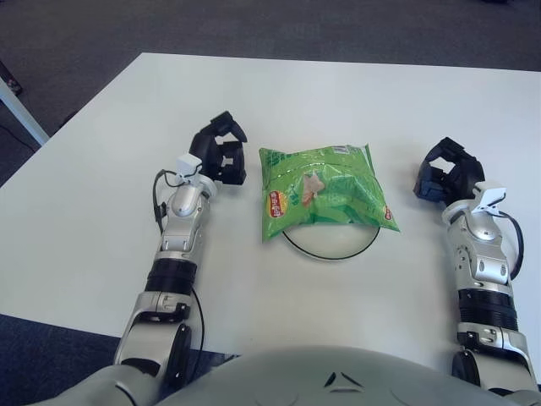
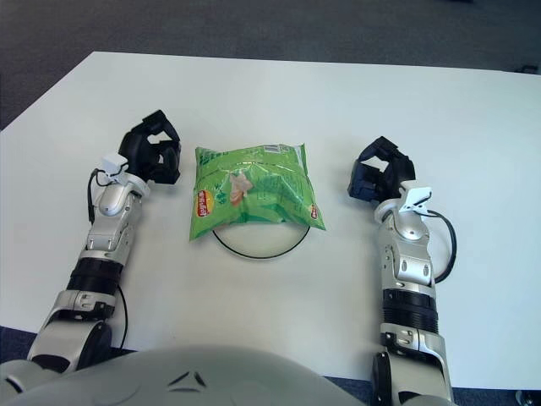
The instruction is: Put the snack into the plate.
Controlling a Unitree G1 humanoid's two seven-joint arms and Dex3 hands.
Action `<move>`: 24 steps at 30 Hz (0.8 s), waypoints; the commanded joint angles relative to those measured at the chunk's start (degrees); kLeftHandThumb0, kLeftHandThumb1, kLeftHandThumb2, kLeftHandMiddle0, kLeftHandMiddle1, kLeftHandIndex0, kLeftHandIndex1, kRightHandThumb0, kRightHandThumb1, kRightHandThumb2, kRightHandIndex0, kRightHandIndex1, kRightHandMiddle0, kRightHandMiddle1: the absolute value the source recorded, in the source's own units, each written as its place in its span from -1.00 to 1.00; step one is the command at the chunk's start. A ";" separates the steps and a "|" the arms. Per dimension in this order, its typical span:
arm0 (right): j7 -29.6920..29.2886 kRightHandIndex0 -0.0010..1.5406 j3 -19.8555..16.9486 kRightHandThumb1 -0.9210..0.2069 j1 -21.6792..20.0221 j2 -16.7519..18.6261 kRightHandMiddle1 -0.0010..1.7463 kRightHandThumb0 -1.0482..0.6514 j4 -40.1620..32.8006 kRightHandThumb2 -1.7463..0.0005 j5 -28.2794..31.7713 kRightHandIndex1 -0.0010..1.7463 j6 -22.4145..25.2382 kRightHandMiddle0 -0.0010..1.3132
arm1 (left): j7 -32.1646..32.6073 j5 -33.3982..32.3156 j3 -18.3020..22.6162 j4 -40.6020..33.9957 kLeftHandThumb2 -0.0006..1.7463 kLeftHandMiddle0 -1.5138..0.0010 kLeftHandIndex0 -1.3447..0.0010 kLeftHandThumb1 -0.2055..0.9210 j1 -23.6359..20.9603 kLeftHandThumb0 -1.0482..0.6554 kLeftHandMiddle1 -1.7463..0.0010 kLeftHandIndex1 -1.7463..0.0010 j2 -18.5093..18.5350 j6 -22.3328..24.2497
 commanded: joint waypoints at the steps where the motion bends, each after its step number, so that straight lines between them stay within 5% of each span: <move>1: 0.56 0.70 0.98 0.37 3.73 0.01 1.00 -0.43 2.14 -0.76 -2.74 1.00 -2.55 0.16 | -1.09 -0.74 -0.04 -0.11 0.67 -0.71 -0.05 -0.28 3.59 -0.38 -1.00 -1.00 -0.21 3.31; 13: 2.24 0.74 2.95 0.45 4.38 -2.84 1.00 -0.46 4.76 -0.82 -8.59 1.00 -10.22 0.22 | -2.42 -1.08 0.38 -1.39 0.65 -0.72 -0.03 -0.25 3.45 -0.37 -1.00 -1.00 -0.28 6.15; 24: -4.85 0.71 5.54 0.37 4.24 -5.75 1.00 -0.43 8.58 -0.76 -19.93 1.00 -18.09 0.16 | -2.36 -0.71 0.67 -0.61 0.64 -0.73 -0.02 -0.24 2.57 -0.37 -1.00 -1.00 -0.05 6.17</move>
